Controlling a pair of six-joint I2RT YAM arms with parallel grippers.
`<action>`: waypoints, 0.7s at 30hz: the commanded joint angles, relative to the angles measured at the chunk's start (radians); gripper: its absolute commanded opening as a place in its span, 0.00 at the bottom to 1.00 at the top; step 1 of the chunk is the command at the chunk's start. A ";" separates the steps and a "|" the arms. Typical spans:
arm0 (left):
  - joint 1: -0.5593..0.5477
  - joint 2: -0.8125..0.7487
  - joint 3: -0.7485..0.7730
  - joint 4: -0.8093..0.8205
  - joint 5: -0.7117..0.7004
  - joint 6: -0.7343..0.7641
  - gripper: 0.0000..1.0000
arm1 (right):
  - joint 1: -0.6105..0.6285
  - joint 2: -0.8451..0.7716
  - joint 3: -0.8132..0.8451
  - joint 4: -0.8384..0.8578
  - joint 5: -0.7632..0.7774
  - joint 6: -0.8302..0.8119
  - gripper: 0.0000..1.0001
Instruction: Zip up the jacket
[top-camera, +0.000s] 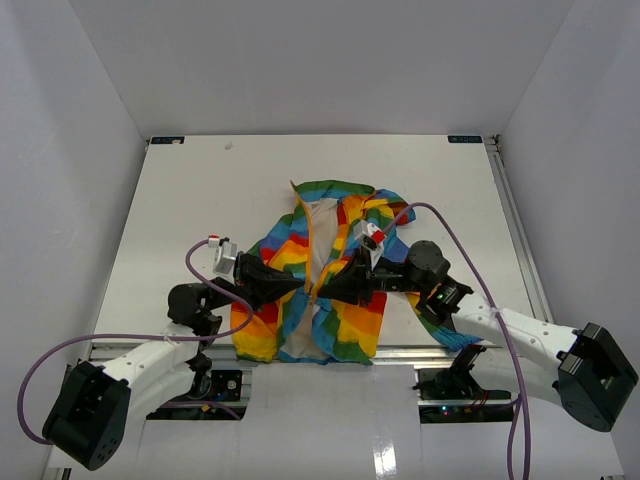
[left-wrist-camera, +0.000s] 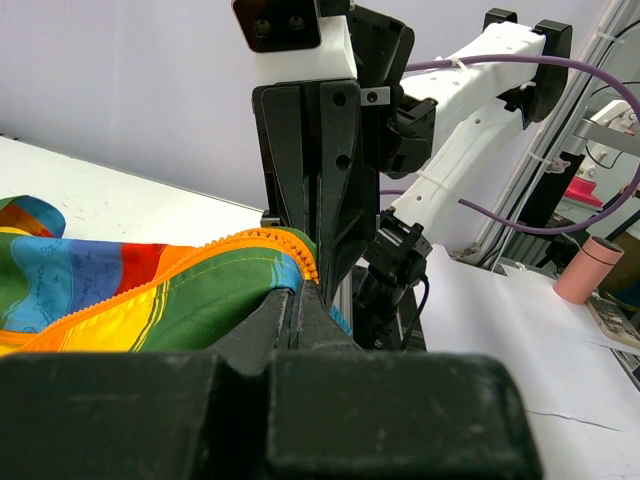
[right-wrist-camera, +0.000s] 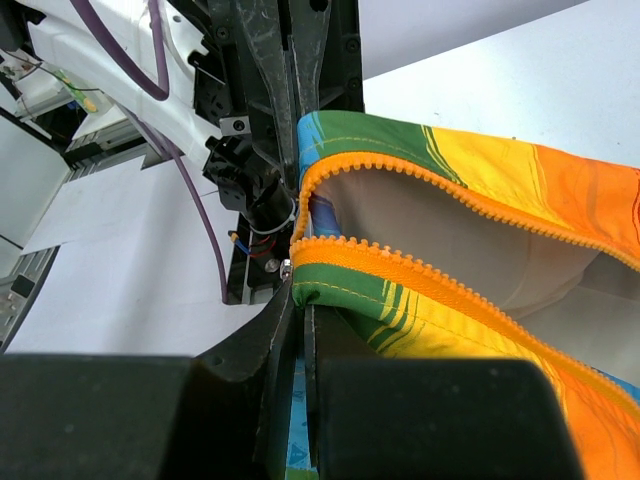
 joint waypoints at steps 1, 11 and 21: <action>-0.010 -0.001 0.006 0.018 0.012 0.017 0.00 | -0.001 0.002 0.055 0.069 -0.004 0.012 0.08; -0.016 0.003 0.009 0.016 0.016 0.026 0.00 | -0.001 0.020 0.065 0.082 0.006 0.024 0.08; -0.020 -0.015 0.003 0.000 0.010 0.046 0.00 | 0.000 0.018 0.067 0.088 0.012 0.033 0.08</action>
